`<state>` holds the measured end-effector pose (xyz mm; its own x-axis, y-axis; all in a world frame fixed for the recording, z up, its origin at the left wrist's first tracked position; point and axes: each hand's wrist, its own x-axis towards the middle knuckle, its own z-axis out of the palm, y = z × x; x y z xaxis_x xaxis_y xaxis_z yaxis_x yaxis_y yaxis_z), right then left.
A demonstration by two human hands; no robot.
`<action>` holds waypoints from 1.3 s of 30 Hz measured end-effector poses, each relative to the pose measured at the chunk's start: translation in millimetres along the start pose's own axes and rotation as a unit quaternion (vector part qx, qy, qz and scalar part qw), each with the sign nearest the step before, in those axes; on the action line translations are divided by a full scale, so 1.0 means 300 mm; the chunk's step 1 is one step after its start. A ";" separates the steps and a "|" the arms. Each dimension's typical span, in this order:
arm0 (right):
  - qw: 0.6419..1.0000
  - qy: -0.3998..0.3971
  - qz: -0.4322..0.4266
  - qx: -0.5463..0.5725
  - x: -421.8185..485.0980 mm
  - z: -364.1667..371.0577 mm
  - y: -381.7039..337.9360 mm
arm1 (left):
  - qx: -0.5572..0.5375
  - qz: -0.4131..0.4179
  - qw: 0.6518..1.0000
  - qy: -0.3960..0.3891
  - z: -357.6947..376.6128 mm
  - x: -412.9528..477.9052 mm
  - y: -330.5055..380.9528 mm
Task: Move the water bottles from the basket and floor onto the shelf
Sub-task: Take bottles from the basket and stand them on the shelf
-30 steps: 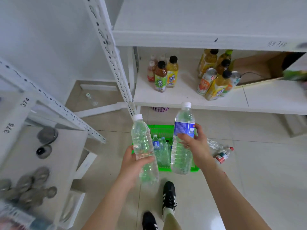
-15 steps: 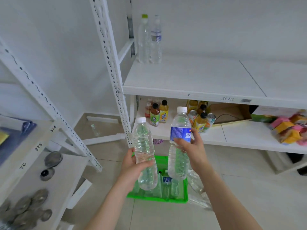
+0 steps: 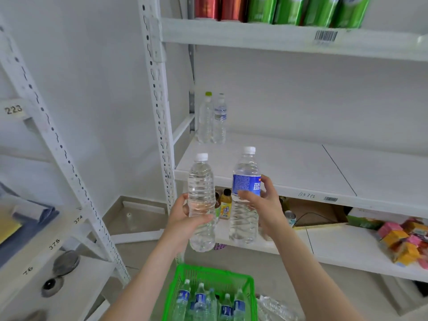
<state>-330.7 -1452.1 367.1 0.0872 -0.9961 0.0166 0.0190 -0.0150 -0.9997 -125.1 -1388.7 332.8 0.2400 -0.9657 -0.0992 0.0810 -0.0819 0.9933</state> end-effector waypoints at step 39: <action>0.999 0.006 -0.037 -0.013 1.245 0.263 0.045 | 0.061 0.052 0.996 0.031 0.002 1.316 0.140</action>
<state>-219.4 -1817.6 361.0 0.0745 -0.9932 0.0896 -0.0005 -0.0899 -0.9959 -27.5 -1773.4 335.5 0.3008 -0.9537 0.0046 -0.0638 -0.0153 0.9978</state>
